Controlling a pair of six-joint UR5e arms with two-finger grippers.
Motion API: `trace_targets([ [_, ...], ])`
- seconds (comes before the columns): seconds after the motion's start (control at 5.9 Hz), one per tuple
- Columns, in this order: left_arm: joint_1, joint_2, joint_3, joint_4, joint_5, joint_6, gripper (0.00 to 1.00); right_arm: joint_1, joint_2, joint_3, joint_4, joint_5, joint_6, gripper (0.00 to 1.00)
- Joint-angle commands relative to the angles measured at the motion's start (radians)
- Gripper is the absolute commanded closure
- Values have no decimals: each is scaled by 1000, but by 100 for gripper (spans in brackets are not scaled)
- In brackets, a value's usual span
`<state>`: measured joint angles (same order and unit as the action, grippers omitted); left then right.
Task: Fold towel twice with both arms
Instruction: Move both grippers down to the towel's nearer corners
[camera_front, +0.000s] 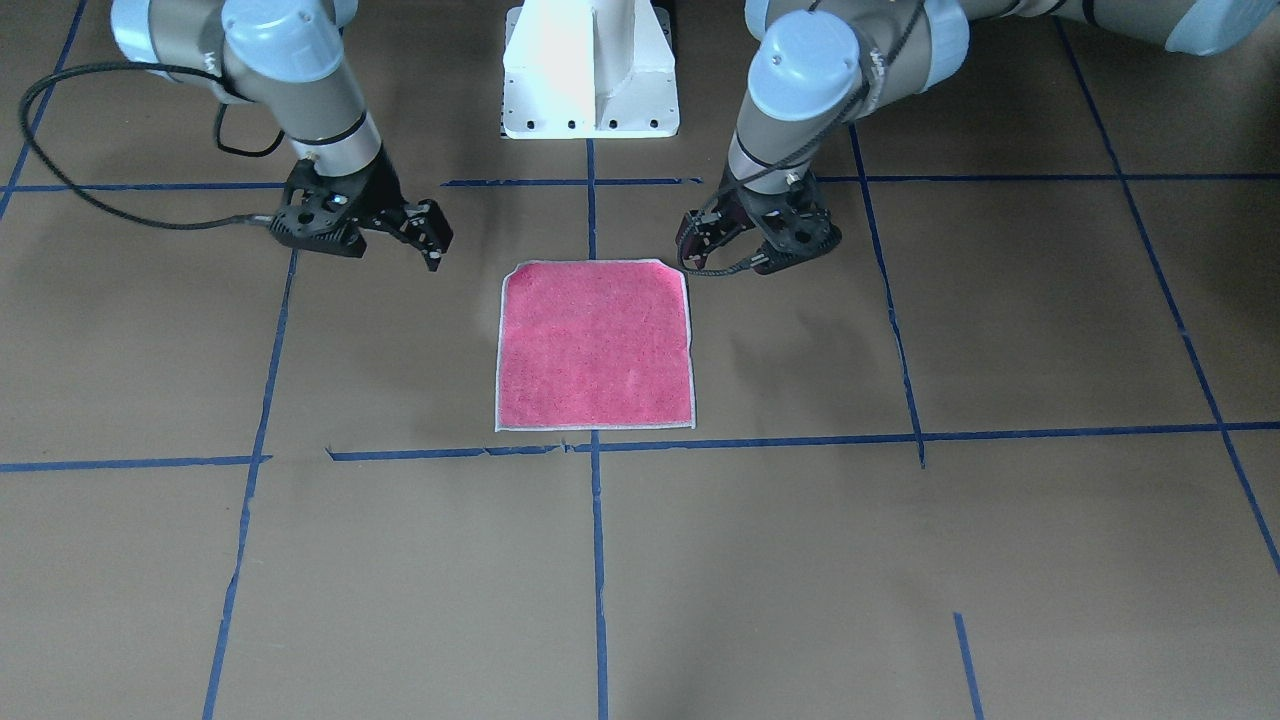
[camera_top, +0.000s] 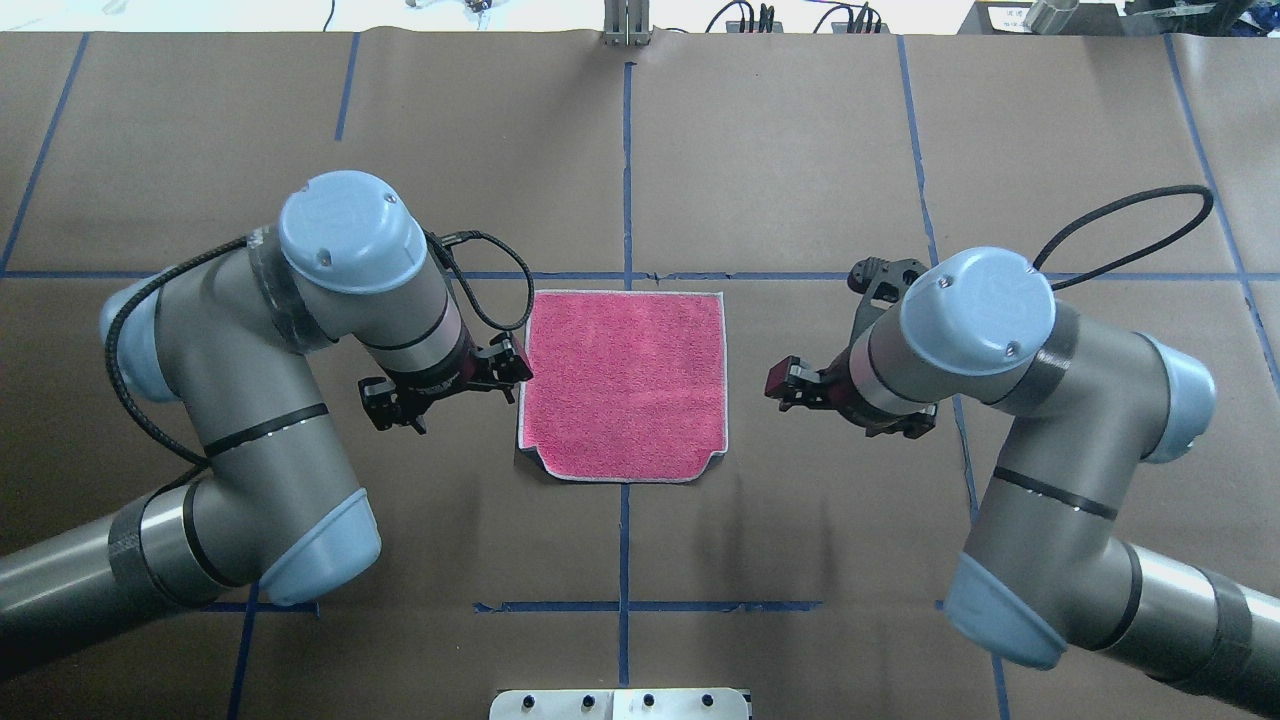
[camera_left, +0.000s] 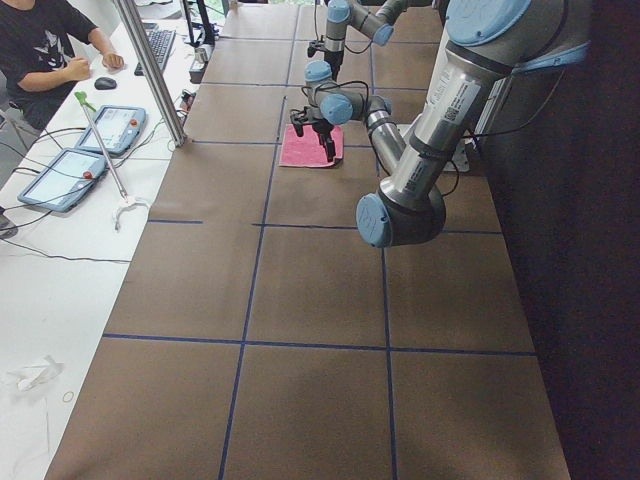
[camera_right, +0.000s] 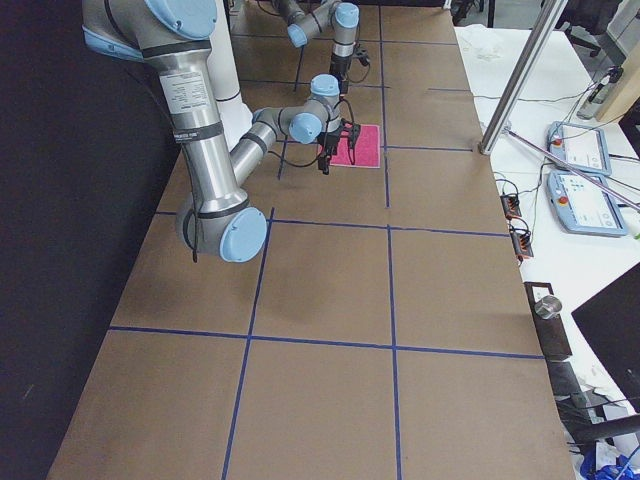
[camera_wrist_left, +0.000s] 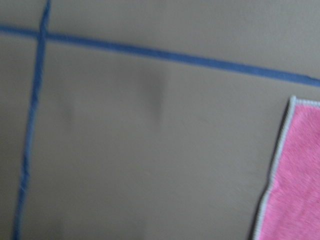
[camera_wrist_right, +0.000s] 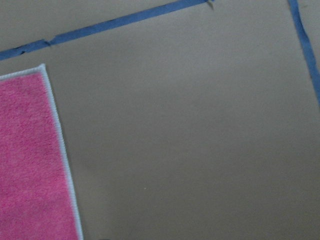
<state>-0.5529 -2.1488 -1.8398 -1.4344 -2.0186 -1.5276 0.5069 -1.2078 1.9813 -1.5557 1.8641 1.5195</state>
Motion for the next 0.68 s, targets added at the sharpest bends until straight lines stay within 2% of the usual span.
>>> trace_targets([
  [0.0, 54, -2, -1, -33, 32, -95, 0, -85, 125, -19, -90, -57, 120, 0],
  [0.34, 77, -2, 36, -104, 32, -187, 0, -79, 156, -56, -126, -57, 142, 0],
  [0.51, 79, -9, 62, -147, 32, -215, 0, -50, 183, -115, -116, -56, 137, 0],
])
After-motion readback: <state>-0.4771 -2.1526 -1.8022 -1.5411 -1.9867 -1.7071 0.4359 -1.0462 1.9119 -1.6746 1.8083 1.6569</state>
